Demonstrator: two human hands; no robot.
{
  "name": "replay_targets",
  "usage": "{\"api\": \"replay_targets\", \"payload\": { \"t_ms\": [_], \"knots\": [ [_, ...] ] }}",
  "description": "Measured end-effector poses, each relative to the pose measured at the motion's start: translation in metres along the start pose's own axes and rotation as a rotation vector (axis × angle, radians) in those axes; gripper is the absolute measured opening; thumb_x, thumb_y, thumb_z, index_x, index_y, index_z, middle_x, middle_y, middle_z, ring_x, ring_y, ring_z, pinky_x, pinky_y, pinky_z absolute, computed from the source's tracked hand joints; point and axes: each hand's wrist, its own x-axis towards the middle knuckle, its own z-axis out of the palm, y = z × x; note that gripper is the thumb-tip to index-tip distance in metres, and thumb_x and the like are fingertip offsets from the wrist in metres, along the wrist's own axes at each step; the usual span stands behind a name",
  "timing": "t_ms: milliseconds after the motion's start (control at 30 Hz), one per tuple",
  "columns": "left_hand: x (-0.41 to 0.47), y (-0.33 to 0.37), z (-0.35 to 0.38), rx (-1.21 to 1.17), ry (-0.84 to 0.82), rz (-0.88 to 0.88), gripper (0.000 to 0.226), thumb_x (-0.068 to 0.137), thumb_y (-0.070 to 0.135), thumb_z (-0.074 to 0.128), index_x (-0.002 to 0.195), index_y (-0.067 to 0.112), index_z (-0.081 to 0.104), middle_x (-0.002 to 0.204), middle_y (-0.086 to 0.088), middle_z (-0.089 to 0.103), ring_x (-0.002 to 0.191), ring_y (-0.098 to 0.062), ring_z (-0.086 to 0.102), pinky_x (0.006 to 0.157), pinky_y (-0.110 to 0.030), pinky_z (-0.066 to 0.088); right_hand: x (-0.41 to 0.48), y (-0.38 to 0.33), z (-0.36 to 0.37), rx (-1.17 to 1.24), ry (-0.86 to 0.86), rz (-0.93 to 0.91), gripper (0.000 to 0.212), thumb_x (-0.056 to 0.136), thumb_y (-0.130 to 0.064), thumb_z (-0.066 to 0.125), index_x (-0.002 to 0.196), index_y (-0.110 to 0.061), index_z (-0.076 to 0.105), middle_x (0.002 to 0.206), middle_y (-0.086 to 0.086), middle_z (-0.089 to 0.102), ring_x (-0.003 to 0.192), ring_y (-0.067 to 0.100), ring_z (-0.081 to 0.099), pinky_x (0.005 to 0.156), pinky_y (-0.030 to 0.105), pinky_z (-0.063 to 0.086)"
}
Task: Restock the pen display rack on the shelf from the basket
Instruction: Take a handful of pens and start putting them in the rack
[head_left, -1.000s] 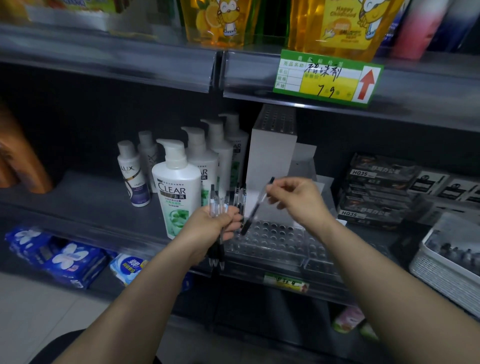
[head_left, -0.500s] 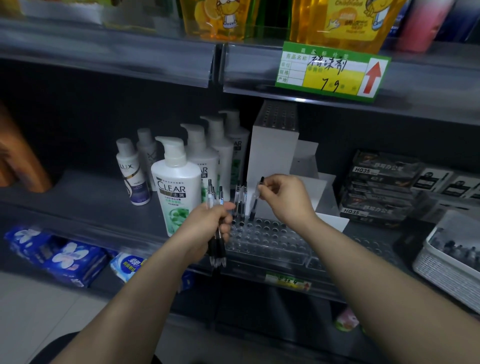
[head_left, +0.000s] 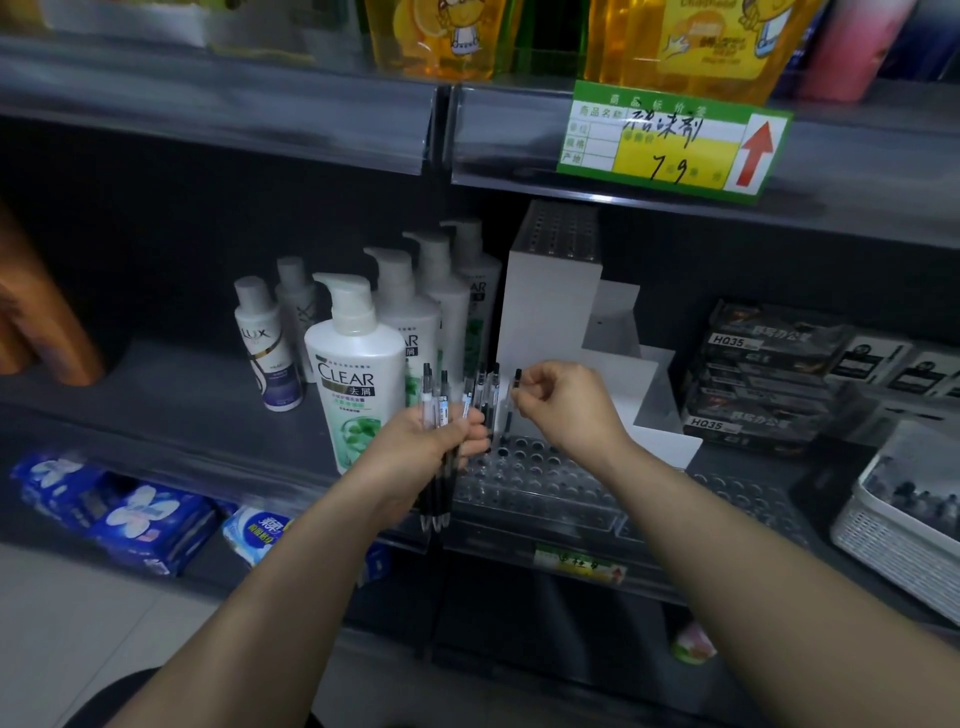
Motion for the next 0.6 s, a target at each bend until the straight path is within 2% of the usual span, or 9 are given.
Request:
{"api": "replay_targets", "payload": {
  "t_ms": [67, 133, 200, 267, 333, 433, 600],
  "knots": [
    [-0.002, 0.001, 0.0, 0.049, -0.005, 0.009, 0.015, 0.096, 0.011, 0.053, 0.103, 0.01, 0.067, 0.092, -0.005, 0.076, 0.094, -0.017, 0.071, 0.095, -0.035, 0.05, -0.002, 0.001, -0.002, -0.027, 0.004, 0.013, 0.017, 0.087, -0.019, 0.063, 0.099, -0.007, 0.07, 0.082, 0.005, 0.07, 0.081, 0.021, 0.065, 0.079, 0.034, 0.054],
    [-0.004, 0.002, 0.002, 0.053, -0.031, 0.005, 0.017, 0.097, 0.01, 0.052, 0.107, 0.008, 0.066, 0.095, -0.007, 0.076, 0.094, -0.017, 0.071, 0.094, -0.034, 0.051, -0.005, 0.001, -0.007, -0.032, 0.031, 0.034, 0.019, 0.087, -0.019, 0.061, 0.102, -0.01, 0.07, 0.082, -0.001, 0.067, 0.081, 0.017, 0.063, 0.077, 0.029, 0.052],
    [-0.006, 0.002, 0.005, 0.047, -0.065, -0.006, 0.019, 0.097, 0.011, 0.052, 0.112, 0.005, 0.063, 0.099, -0.008, 0.075, 0.096, -0.018, 0.072, 0.092, -0.036, 0.053, -0.01, -0.003, -0.013, 0.05, 0.04, 0.047, 0.016, 0.086, -0.018, 0.063, 0.101, -0.014, 0.069, 0.079, -0.006, 0.064, 0.073, 0.011, 0.059, 0.07, 0.022, 0.049],
    [-0.007, 0.002, 0.008, 0.049, -0.091, -0.01, 0.021, 0.096, 0.012, 0.054, 0.114, 0.004, 0.062, 0.099, -0.009, 0.075, 0.096, -0.019, 0.072, 0.093, -0.038, 0.054, -0.017, -0.01, -0.019, 0.203, -0.018, 0.047, 0.008, 0.087, -0.018, 0.066, 0.094, -0.018, 0.069, 0.079, -0.002, 0.065, 0.068, 0.009, 0.055, 0.065, 0.016, 0.046],
    [-0.008, 0.0, 0.013, 0.062, -0.108, -0.005, 0.02, 0.096, 0.011, 0.055, 0.112, 0.003, 0.063, 0.097, -0.009, 0.076, 0.094, -0.02, 0.072, 0.092, -0.038, 0.054, -0.025, -0.016, -0.023, 0.326, -0.115, 0.039, 0.004, 0.086, -0.019, 0.07, 0.089, -0.019, 0.07, 0.086, 0.005, 0.07, 0.074, 0.01, 0.059, 0.068, 0.016, 0.049],
    [-0.011, -0.001, 0.02, 0.087, -0.15, 0.009, 0.013, 0.096, 0.009, 0.055, 0.105, 0.005, 0.063, 0.094, -0.01, 0.076, 0.09, -0.019, 0.073, 0.089, -0.036, 0.056, -0.031, -0.018, -0.025, 0.39, -0.24, 0.048, 0.007, 0.083, -0.016, 0.072, 0.09, -0.015, 0.071, 0.084, 0.0, 0.071, 0.077, 0.008, 0.063, 0.072, 0.015, 0.051],
    [-0.012, -0.001, 0.024, 0.081, -0.197, -0.002, 0.01, 0.095, 0.009, 0.057, 0.103, 0.006, 0.062, 0.094, -0.011, 0.076, 0.087, -0.02, 0.073, 0.075, -0.026, 0.059, -0.033, -0.015, -0.031, 0.429, -0.262, 0.086, 0.006, 0.082, -0.01, 0.073, 0.087, -0.008, 0.069, 0.074, 0.0, 0.068, 0.064, 0.004, 0.061, 0.062, 0.015, 0.048]
  ]
}}
